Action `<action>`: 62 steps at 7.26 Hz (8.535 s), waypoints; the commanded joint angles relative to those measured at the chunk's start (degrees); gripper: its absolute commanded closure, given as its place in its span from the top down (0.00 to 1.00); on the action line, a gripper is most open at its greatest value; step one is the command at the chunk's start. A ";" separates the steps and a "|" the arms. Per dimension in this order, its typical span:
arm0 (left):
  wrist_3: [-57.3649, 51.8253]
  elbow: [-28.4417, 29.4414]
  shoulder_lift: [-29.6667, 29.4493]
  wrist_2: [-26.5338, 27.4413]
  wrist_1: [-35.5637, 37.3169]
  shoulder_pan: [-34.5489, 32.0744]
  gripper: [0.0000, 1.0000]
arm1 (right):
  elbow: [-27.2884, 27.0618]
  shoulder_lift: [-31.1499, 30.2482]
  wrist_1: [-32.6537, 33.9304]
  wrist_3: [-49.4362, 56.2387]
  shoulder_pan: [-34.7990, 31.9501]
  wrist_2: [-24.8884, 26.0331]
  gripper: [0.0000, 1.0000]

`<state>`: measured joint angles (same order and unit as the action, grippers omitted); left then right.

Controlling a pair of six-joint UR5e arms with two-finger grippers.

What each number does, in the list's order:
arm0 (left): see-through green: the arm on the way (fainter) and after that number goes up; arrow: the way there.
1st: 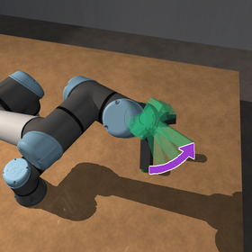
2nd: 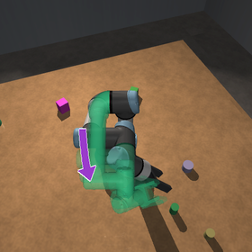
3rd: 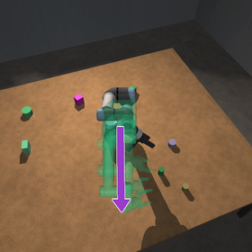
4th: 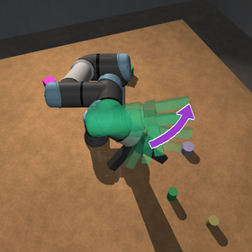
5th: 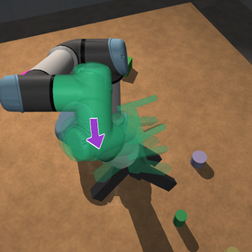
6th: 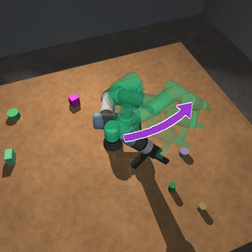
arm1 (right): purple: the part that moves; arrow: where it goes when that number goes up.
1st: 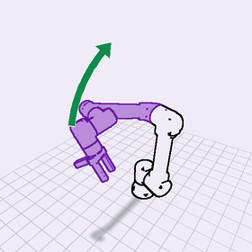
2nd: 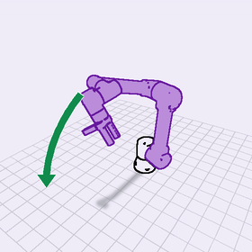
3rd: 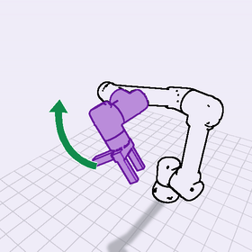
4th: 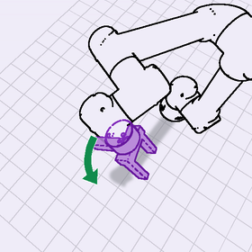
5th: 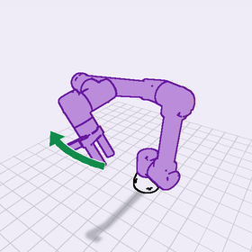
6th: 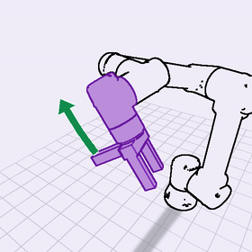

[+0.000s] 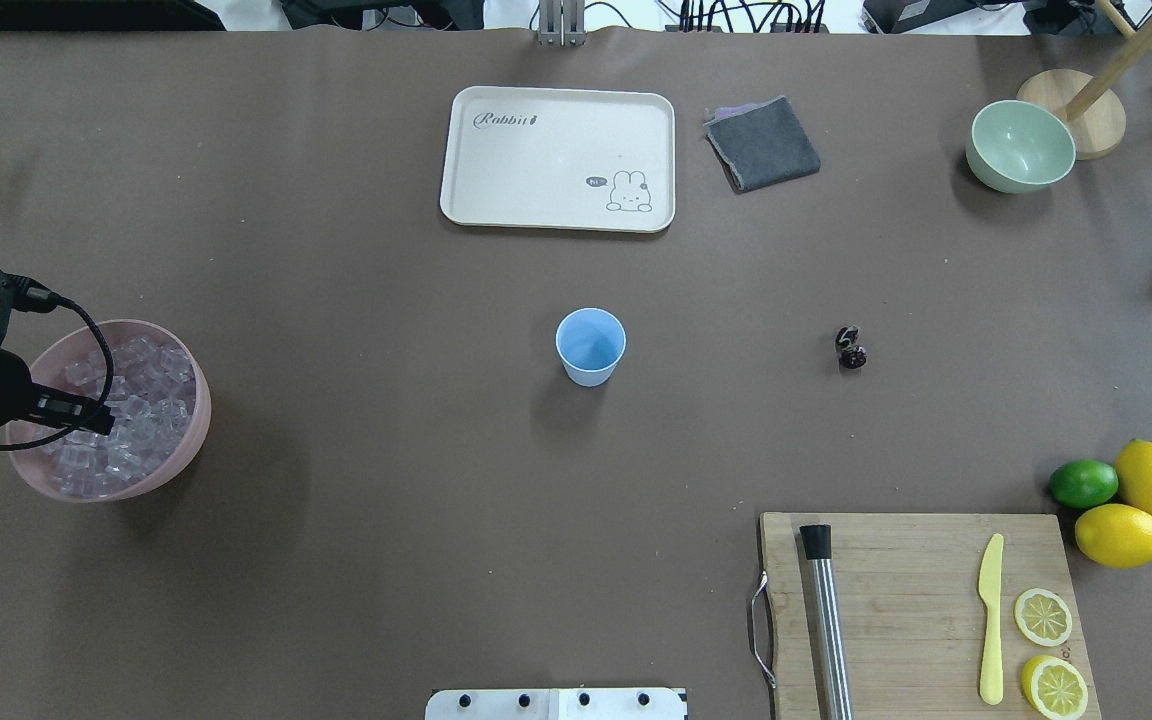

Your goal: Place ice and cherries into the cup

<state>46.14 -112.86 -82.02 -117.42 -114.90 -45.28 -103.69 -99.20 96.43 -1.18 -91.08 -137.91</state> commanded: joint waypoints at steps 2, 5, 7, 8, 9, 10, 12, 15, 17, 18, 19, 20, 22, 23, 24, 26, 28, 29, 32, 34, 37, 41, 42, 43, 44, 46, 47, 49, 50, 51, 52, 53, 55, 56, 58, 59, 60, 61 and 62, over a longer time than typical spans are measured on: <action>0.00 0.01 0.63 0.00 0.03 -0.16 0.47 | -0.03 0.24 -0.01 -0.05 -0.33 0.01 1.00; 0.00 0.09 0.64 0.09 0.03 0.10 0.48 | 0.15 0.41 -0.01 0.04 -0.33 0.10 1.00; 0.00 0.27 0.64 0.09 0.03 0.28 0.48 | 0.24 0.15 -0.01 -0.05 -0.33 0.19 1.00; 0.00 0.36 0.64 0.09 0.03 0.37 0.48 | 0.24 0.06 -0.01 -0.05 -0.33 0.10 1.00; 0.00 0.27 0.55 0.09 0.03 0.37 0.48 | 0.24 0.06 -0.01 -0.05 -0.33 0.19 1.00; 0.09 0.01 0.55 0.09 0.03 0.37 0.48 | 0.24 0.06 -0.01 -0.05 -0.33 0.19 1.00; 0.09 0.09 0.46 0.09 0.03 0.81 0.48 | 0.24 -0.02 -0.01 -0.05 -0.33 0.19 1.00; 0.09 0.18 0.46 1.32 0.03 1.34 0.46 | 0.33 -0.11 0.08 -0.05 -0.42 0.19 1.00; 0.00 -0.08 0.46 1.41 -0.06 1.34 0.20 | 0.33 -0.20 -0.01 -0.05 -0.42 0.19 1.00; 0.00 -0.17 0.46 1.41 -0.06 1.34 0.05 | 0.41 -0.20 0.08 -0.05 -0.42 0.19 1.00; 0.00 -0.43 0.37 1.41 -0.06 1.25 0.00 | 0.41 -0.11 -0.01 -0.05 -0.42 0.19 1.00; 0.00 -1.65 0.46 1.32 -0.06 0.64 0.00 | 0.41 -0.11 0.08 0.03 -0.51 0.19 1.00; 0.00 -6.30 1.77 1.32 -0.15 -1.98 0.00 | 0.41 -0.03 -0.01 -0.05 -0.51 0.10 1.00; 0.35 -7.19 1.52 1.32 -1.63 -3.39 0.00 | 0.33 0.06 0.08 -0.05 -0.51 0.10 1.00; 1.31 -6.94 1.08 1.23 -7.12 -3.58 0.00 | 0.33 0.24 -0.01 -0.05 -0.51 0.01 1.00; 11.70 -5.19 -10.09 1.40 -12.09 -3.41 0.00 | 0.15 0.24 -0.01 -0.14 -0.51 -0.07 1.00; 19.48 -1.25 -23.48 8.47 -11.84 1.56 0.00 | 0.15 0.33 0.08 -0.14 -0.51 -0.07 1.00; 20.38 1.04 -28.67 17.14 -11.75 8.30 0.00 | -0.02 0.33 -0.01 -0.05 -0.51 -0.25 1.00; 24.17 10.00 -40.21 35.65 -11.57 23.01 0.00 | -0.20 0.68 -0.01 -0.14 -0.51 -0.25 1.00; 25.56 16.85 -46.27 41.63 -11.40 24.71 0.00 | -0.29 0.68 -0.01 -0.05 -0.51 -0.25 1.00; 25.49 21.00 -47.09 41.75 -11.75 24.45 0.00 | -0.03 0.15 -0.01 0.03 -0.51 -0.34 1.00; 25.75 22.95 -48.32 43.50 -11.75 24.28 0.03 | 0.15 -0.11 -0.01 0.04 -0.51 -0.43 1.00; 25.58 23.21 -48.41 43.77 -11.66 24.28 0.77 | 0.15 -0.11 -0.01 0.04 -0.51 -0.43 1.00; 25.58 23.73 -48.49 43.77 -11.66 24.36 0.97 | 0.15 -0.11 -0.01 0.04 -0.51 -0.43 1.00; 25.58 23.65 -48.50 43.68 -11.75 24.36 0.97 | 0.15 -0.03 -0.01 0.04 -0.51 -0.51 1.00; 25.05 20.33 -47.97 42.98 -11.05 23.49 0.97 | -0.38 0.15 -0.01 0.21 -0.51 -0.60 1.00; 24.96 14.74 -45.44 39.93 -6.96 22.18 0.97 | -0.72 -0.11 -0.18 0.56 -0.51 -0.60 1.00; 15.55 0.94 -42.35 30.47 8.24 14.83 0.97 | -1.16 -0.11 -3.68 0.65 -0.51 -0.60 1.00; 12.86 -1.46 -37.04 25.63 9.51 11.04 0.97 | -0.56 -0.03 -6.57 0.04 -0.51 -0.51 1.00; 10.22 -2.27 -32.37 22.18 9.78 6.65 0.97 | -0.81 -0.02 -6.78 -0.31 -0.51 -0.60 1.00; 9.24 -3.41 -27.71 21.02 13.09 2.52 0.97 | -1.25 0.41 -6.78 -0.32 -0.51 -0.78 1.00; 4.88 -3.86 -23.58 19.09 15.47 -0.65 0.97 | -1.26 0.59 -6.78 -0.23 -0.51 -1.73 1.00; 4.13 -4.47 -14.00 13.67 15.85 -8.29 0.97 | -1.16 0.94 -7.04 0.82 -0.51 -1.39 1.00; 4.83 -7.43 -10.30 12.49 15.85 -10.33 0.97 | -1.69 1.46 -7.04 0.65 -0.51 -1.74 1.00; 8.84 -8.17 -7.71 10.74 15.76 -10.18 0.97 | -0.82 1.56 -7.74 0.74 -0.51 -3.77 1.00; 11.83 -7.99 -7.98 8.55 15.50 -9.48 0.97 | -0.03 1.21 -9.75 1.00 -0.51 -3.85 1.00; 13.08 -8.60 -7.80 7.57 15.41 -9.47 0.97 | 0.50 1.03 -10.11 0.91 -0.51 -3.77 1.00; 13.27 -9.39 -8.41 5.12 15.58 -9.39 0.97 | 0.76 1.12 -10.20 0.91 -0.51 -3.77 1.00; 14.32 -8.62 -9.90 4.84 15.67 -9.39 0.97 | 0.59 1.20 -10.21 0.83 -0.51 -3.77 1.00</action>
<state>59.28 -121.74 -90.60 -111.33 -99.34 -54.73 -103.14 -98.05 86.38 -0.28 -91.58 -141.68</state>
